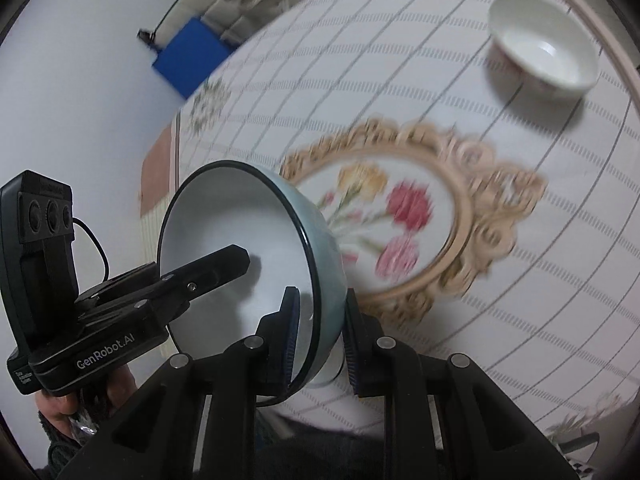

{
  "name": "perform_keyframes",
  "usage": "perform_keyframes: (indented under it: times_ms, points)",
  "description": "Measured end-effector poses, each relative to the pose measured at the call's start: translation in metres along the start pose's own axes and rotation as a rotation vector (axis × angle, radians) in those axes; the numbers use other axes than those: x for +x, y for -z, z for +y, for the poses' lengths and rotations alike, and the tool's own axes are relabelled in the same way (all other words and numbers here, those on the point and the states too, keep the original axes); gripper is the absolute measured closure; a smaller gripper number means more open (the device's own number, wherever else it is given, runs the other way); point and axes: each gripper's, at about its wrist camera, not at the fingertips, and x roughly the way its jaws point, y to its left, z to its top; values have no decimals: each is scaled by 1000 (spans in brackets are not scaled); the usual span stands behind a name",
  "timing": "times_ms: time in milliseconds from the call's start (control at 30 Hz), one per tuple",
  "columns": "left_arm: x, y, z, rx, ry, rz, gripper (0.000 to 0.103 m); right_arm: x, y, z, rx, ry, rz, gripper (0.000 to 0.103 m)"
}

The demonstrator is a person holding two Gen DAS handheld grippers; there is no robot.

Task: Organize plates and bowls
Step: 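Carry the teal-banded bowl and lower it into the black-rimmed bowl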

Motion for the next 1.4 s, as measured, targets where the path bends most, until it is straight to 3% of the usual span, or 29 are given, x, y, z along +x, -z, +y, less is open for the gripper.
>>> perform_keyframes:
  times_ms: [200, 400, 833, 1400]
  points:
    - [15, 36, 29, -71, -15, 44, 80, 42, 37, 14, -32, 41, 81, 81]
    - [37, 48, 43, -102, -25, 90, 80, 68, 44, 13, -37, 77, 120, 81]
    - [52, 45, 34, -48, -108, 166, 80, 82, 41, 11, -38, 135, 130, 81]
    - [55, 43, 10, 3, -212, 202, 80, 77, 47, 16, -68, 164, 129, 83]
